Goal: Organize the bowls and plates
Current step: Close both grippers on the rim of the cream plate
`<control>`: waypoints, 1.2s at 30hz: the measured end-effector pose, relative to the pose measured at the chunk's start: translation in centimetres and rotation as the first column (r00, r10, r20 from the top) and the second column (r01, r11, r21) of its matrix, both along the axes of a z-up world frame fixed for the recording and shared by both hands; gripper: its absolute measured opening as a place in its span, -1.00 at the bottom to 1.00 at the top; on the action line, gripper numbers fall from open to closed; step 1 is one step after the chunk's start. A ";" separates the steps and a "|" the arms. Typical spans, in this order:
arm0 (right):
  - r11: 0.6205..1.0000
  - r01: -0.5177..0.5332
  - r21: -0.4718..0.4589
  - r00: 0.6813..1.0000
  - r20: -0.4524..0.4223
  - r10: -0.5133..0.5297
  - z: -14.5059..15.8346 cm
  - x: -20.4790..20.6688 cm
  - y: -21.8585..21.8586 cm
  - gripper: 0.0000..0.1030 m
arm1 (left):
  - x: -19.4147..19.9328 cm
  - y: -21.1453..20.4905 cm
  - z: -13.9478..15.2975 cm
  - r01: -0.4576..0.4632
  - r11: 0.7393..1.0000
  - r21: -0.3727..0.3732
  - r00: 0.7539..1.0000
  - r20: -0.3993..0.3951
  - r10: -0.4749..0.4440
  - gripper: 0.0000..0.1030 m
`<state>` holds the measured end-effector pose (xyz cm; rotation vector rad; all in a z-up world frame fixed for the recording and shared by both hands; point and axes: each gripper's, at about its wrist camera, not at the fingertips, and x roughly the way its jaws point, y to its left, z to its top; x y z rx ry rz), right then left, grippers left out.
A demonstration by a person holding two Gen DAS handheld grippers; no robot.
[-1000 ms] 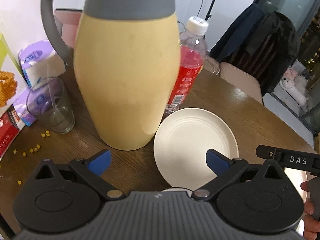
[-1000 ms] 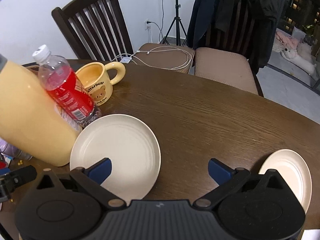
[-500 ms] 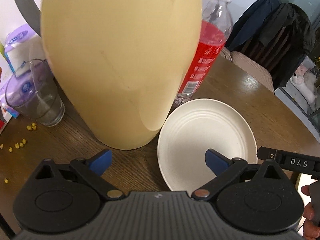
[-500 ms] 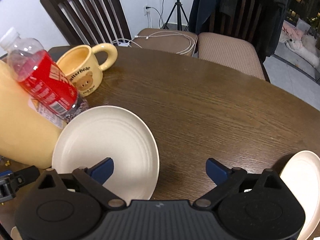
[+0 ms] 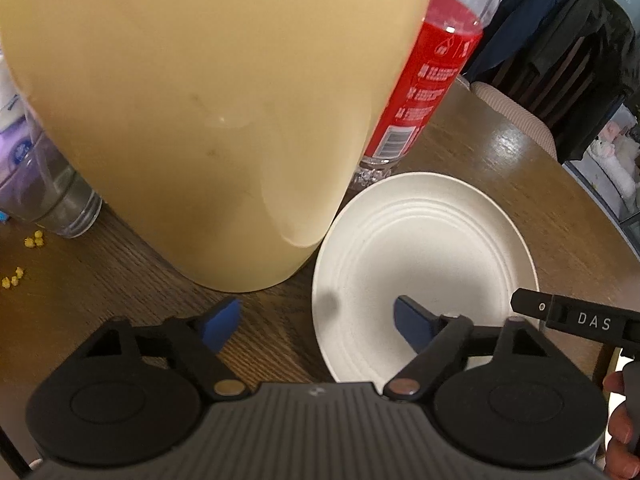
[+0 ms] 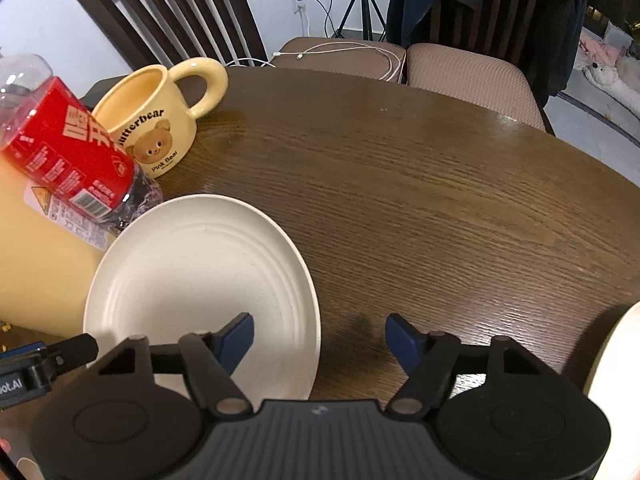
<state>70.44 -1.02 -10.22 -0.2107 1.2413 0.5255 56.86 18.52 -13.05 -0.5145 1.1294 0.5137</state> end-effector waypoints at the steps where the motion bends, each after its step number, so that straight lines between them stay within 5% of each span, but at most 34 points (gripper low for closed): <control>1: 1.000 0.000 0.004 1.000 -0.005 0.000 -0.2 0.1 0.0 0.25 | 0.0 0.0 -0.2 -0.003 1.000 -0.003 1.000 -0.005 0.003 0.53; 10: 1.000 0.001 0.012 1.000 -0.023 -0.001 -1.4 0.5 0.3 -0.01 | 0.1 0.2 -1.4 -0.013 1.000 -0.012 1.000 -0.027 0.013 0.33; 18: 1.000 0.012 0.024 1.000 -0.027 -0.011 -1.8 0.7 0.2 -0.19 | 0.7 0.6 -2.0 -0.004 0.999 -0.035 0.999 -0.034 0.003 -0.11; 26: 0.998 0.019 0.057 0.999 -0.036 -0.017 -1.9 0.8 -0.1 -0.60 | 0.9 0.6 -2.6 0.018 0.999 -0.052 0.999 -0.037 -0.020 -0.58; 36: 0.998 -0.009 0.055 1.000 -0.009 0.010 -1.8 0.2 0.2 -0.73 | 1.1 -0.1 -2.9 0.043 0.999 -0.032 0.998 -0.037 -0.044 -0.66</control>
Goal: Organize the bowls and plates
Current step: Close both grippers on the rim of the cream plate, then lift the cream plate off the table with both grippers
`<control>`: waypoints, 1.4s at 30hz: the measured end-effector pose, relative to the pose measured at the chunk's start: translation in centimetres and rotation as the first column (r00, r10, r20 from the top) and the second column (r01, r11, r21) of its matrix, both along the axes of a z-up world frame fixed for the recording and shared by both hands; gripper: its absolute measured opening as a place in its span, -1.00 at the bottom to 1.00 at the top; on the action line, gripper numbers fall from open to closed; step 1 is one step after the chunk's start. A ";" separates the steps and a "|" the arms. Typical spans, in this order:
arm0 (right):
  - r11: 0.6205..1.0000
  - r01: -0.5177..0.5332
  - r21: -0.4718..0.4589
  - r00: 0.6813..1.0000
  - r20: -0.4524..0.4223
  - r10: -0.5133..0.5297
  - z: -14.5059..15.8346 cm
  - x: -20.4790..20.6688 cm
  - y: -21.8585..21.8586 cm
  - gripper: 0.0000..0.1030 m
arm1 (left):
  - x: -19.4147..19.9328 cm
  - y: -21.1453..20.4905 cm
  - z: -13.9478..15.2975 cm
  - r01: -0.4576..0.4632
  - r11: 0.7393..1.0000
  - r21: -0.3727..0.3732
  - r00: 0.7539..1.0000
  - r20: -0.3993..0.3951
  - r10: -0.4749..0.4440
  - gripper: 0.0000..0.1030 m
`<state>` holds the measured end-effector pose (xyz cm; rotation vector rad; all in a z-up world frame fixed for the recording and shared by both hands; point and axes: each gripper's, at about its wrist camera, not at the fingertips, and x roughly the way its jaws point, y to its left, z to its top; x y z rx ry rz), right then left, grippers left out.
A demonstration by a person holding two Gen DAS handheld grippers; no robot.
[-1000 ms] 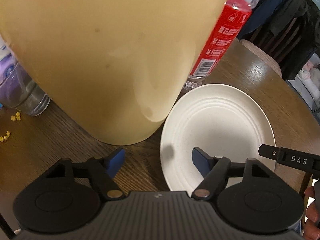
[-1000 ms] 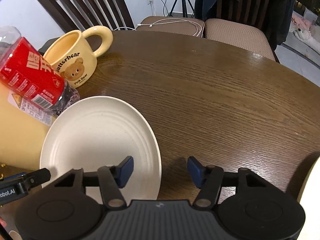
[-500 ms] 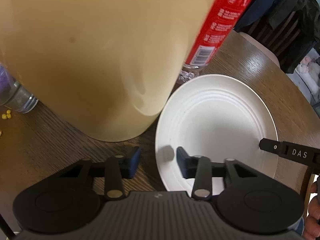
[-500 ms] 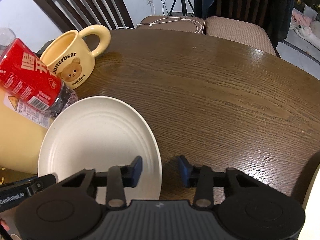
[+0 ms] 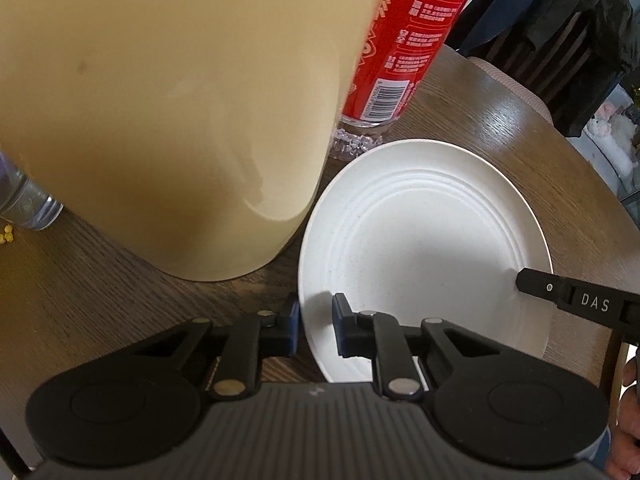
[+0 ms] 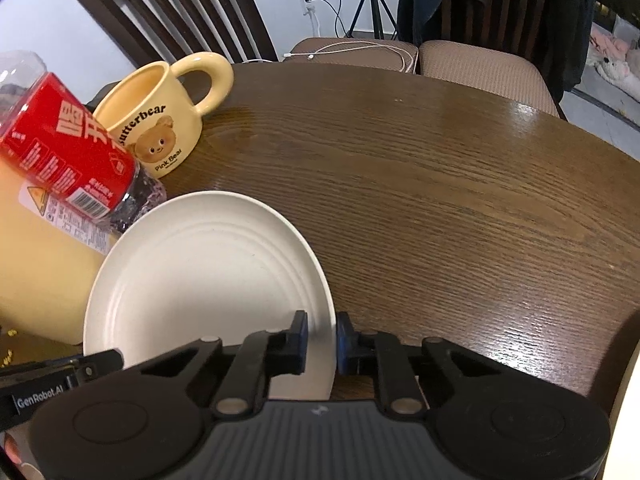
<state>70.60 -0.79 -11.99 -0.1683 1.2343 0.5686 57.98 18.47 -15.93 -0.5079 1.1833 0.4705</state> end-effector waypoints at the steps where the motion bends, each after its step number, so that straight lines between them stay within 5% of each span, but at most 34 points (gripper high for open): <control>1: 1.000 -0.005 -0.003 1.000 0.006 0.005 0.0 -0.1 0.0 -0.73 | 0.1 -0.2 0.0 0.002 1.000 0.005 1.000 -0.002 -0.002 -0.66; 42: 1.000 -0.002 0.027 0.990 0.143 -0.002 2.0 -0.7 -3.2 -0.79 | -1.1 -1.7 3.3 0.065 0.996 0.067 0.994 0.083 -0.070 -0.66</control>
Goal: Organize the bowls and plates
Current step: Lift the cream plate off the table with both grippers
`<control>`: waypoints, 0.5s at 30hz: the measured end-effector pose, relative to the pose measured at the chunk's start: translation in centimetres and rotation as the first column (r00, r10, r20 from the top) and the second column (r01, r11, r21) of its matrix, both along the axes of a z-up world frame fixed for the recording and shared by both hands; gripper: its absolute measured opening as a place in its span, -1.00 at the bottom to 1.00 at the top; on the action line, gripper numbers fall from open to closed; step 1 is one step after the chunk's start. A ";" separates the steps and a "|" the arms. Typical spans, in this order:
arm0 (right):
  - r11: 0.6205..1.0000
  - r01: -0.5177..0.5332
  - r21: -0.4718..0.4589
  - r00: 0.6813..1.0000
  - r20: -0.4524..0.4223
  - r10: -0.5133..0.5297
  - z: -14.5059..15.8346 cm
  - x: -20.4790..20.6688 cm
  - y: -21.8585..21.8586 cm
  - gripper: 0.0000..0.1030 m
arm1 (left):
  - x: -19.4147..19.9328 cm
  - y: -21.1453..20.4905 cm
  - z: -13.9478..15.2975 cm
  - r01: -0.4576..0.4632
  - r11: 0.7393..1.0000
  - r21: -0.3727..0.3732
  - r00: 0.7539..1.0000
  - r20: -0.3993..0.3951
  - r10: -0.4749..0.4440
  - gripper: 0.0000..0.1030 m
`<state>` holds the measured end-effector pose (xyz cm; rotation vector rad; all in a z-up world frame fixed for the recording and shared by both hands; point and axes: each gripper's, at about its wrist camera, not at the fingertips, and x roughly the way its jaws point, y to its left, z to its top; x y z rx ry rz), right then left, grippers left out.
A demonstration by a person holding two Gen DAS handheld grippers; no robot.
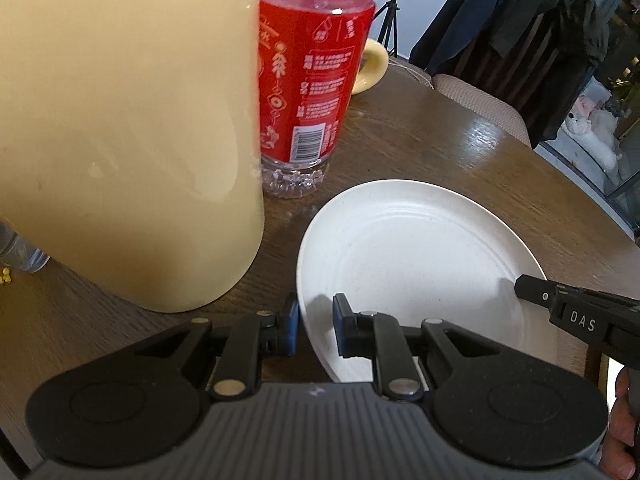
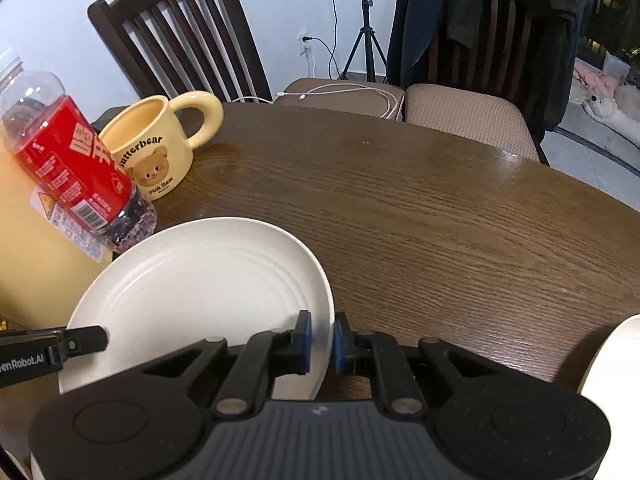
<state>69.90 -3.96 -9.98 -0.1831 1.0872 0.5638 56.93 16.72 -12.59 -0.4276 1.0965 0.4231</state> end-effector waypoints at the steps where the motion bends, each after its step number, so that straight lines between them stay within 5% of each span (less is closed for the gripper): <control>1: 1.000 0.000 0.002 1.000 0.002 0.000 0.1 0.0 -0.1 -0.79 | 0.0 0.0 0.1 0.001 1.000 0.002 1.000 0.002 -0.001 -0.66; 15: 1.000 0.006 -0.013 1.000 -0.002 -0.006 -0.4 -0.1 -0.3 -0.80 | 0.6 0.0 -1.0 0.007 1.000 0.001 0.999 -0.037 -0.007 -0.66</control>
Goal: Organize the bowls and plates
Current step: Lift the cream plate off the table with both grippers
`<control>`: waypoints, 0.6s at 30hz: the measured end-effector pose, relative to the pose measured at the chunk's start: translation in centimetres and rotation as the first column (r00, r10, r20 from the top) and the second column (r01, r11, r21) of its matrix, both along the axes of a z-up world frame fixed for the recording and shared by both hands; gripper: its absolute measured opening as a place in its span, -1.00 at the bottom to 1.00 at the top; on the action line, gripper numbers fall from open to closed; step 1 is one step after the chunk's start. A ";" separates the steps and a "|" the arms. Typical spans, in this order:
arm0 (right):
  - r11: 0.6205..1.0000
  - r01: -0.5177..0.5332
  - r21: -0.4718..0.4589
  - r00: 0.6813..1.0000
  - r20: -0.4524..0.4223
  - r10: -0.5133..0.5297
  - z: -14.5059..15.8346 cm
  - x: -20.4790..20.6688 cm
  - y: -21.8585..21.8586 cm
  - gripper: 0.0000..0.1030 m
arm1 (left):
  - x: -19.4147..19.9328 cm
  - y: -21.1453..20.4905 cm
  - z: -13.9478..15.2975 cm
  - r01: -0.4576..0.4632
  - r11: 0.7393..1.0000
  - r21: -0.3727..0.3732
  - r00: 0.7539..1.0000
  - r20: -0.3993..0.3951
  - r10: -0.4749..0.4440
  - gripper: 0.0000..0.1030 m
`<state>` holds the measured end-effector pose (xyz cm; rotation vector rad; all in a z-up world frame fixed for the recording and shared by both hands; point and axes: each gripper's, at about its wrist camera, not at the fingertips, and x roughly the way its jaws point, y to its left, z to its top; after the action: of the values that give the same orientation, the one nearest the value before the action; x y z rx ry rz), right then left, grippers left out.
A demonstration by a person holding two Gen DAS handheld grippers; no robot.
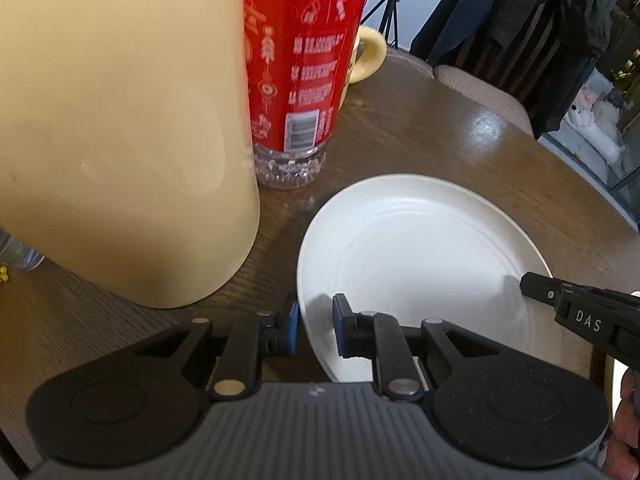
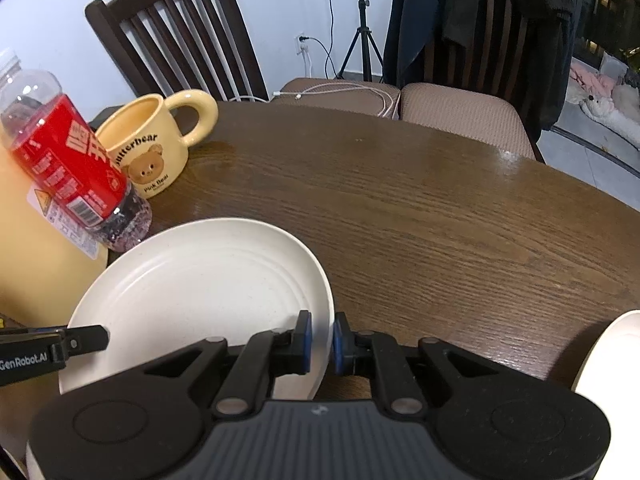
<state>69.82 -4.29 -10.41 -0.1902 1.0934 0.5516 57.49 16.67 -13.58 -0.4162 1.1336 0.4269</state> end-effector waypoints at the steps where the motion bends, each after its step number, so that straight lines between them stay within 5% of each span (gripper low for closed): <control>1: 1.000 0.000 -0.003 1.000 -0.003 0.000 -0.2 0.0 0.1 -0.80 | 0.1 0.1 -0.2 -0.001 1.000 -0.002 1.000 -0.006 0.001 -0.66; 10: 1.000 0.022 -0.014 0.997 -0.067 -0.023 -1.5 0.8 0.2 -0.79 | 0.7 0.5 -1.7 -0.002 0.999 -0.049 0.998 -0.061 -0.001 -0.66; 13: 0.999 0.048 -0.013 0.994 -0.096 -0.049 -1.5 1.4 0.0 -0.64 | 0.9 0.8 -1.6 -0.016 0.998 -0.057 0.998 -0.055 0.013 -0.63; 18: 0.997 0.072 0.007 0.991 -0.116 -0.071 -1.7 2.2 -0.3 -0.59 | 0.8 1.9 -1.6 -0.066 0.996 -0.054 0.997 -0.039 0.063 -0.44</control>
<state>72.06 -4.61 -12.10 -0.1095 1.2050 0.5092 58.27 18.62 -15.19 -0.4962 1.1725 0.4621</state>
